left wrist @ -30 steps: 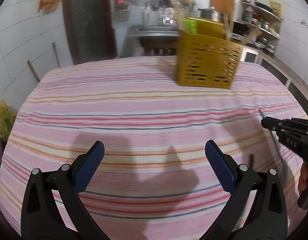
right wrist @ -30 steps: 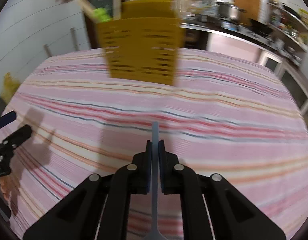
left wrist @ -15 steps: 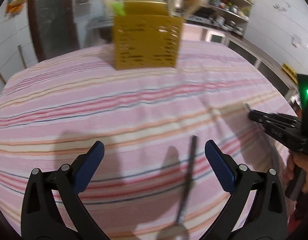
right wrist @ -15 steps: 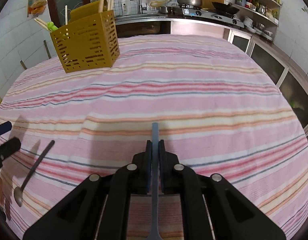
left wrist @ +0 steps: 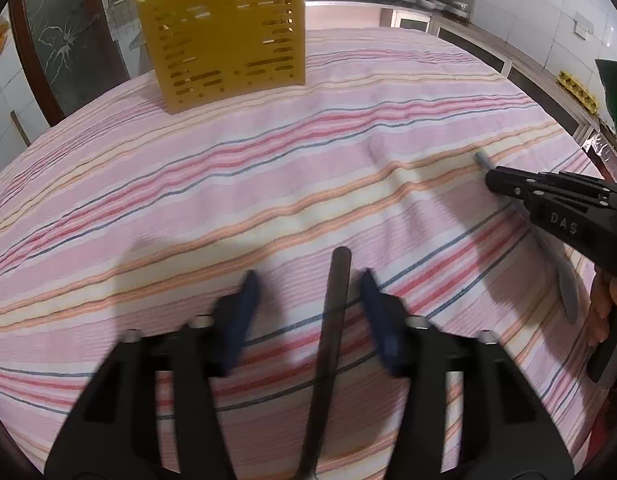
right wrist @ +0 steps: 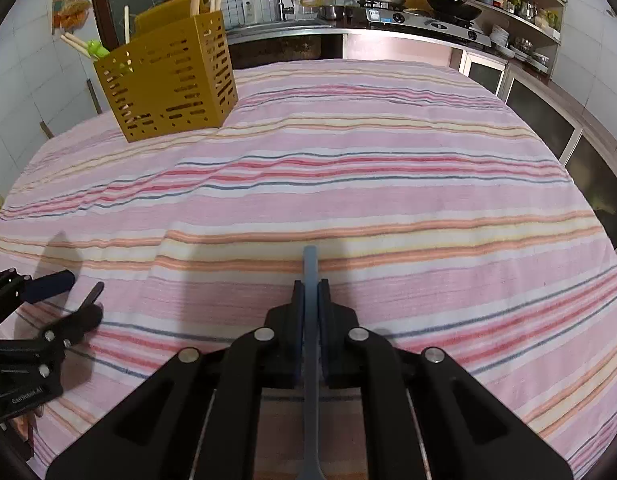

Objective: Organize utensils
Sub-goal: 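Close the left tool on the metal spoon while the right tool holds the blue spoon, then lift both spoons and carry them toward the yellow holder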

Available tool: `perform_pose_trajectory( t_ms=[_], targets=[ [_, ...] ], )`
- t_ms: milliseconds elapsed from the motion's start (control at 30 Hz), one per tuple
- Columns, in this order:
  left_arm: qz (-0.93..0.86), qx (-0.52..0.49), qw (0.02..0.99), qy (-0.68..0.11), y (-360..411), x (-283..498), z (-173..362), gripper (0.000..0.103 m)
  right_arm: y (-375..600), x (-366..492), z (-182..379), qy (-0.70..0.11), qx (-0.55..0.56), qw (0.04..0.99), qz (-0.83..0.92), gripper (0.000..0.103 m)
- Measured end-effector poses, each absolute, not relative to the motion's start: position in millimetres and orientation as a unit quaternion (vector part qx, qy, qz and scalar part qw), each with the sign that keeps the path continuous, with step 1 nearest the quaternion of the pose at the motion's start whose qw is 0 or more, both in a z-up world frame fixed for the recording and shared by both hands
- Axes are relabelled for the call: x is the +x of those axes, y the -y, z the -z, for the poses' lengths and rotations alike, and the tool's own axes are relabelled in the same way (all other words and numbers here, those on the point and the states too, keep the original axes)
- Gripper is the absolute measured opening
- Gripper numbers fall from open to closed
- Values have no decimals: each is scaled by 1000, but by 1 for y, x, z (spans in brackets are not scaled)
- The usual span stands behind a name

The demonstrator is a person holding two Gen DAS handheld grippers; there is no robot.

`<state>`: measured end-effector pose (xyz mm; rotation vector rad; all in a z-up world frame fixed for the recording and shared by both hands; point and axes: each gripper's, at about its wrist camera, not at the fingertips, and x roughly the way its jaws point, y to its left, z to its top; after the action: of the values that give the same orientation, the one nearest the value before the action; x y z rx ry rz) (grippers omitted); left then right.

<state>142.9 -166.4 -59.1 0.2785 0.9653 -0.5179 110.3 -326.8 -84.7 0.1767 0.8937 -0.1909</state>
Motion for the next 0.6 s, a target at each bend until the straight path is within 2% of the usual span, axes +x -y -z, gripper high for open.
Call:
perform_pose_trajectory(
  t_ms=[33, 100, 200, 400, 600],
  targets=[
    [238, 133, 845, -461, 168, 145, 59, 26, 326, 111, 85, -432, 84, 893, 94, 7],
    [231, 130, 843, -468, 166, 149, 56, 16, 324, 114, 84, -435, 80, 891, 99, 7],
    [228, 117, 842, -474, 161, 153, 55, 8, 319, 113, 82, -428, 77, 895, 96, 7],
    [205, 78, 859, -462, 140, 159, 50, 8, 308, 107, 71, -401, 86, 908, 82, 7],
    [165, 32, 896, -411, 104, 157, 29, 8, 291, 102, 50, -351, 96, 929, 66, 7]
  ],
)
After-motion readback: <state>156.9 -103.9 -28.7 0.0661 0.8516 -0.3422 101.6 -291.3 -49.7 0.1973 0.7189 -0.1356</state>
